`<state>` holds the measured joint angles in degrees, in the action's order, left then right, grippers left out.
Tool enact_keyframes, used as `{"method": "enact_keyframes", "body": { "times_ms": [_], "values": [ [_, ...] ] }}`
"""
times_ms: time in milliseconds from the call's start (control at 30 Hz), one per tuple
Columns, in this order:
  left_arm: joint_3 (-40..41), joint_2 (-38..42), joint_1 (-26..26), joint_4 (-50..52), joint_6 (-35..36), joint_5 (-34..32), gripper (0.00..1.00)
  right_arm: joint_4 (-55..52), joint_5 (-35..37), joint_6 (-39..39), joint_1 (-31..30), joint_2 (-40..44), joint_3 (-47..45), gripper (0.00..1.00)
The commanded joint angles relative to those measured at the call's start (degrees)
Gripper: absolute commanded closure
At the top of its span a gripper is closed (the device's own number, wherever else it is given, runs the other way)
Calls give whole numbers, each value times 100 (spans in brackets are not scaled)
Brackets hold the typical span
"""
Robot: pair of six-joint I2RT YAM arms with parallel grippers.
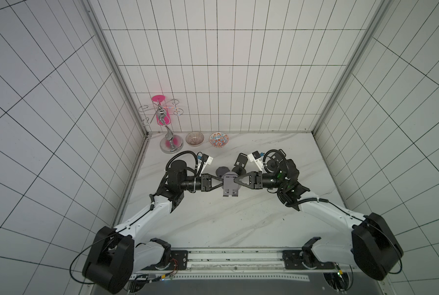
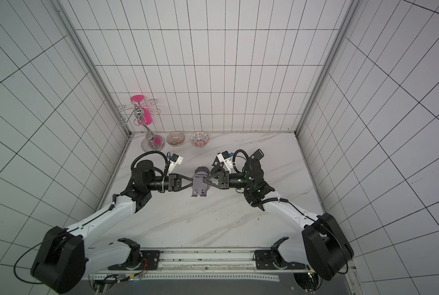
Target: Open the phone stand
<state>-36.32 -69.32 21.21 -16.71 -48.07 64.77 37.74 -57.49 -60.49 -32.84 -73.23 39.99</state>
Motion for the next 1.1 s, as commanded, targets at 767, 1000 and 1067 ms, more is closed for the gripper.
{"method": "enact_keyframes", "body": {
  "times_ms": [767, 1000, 1067],
  "values": [
    [-194, -1667, 379, 2949, 1715, -423, 100, -293, 718, 2337, 111, 981, 1953, 100],
    [-478, -1755, 401, 2980, 1611, -467, 100, -92, 486, 2589, 194, 1181, 1769, 100],
    [-556, -1810, 418, 2986, 1596, -448, 100, -98, 692, 2847, 212, 1436, 1497, 100]
  ]
}}
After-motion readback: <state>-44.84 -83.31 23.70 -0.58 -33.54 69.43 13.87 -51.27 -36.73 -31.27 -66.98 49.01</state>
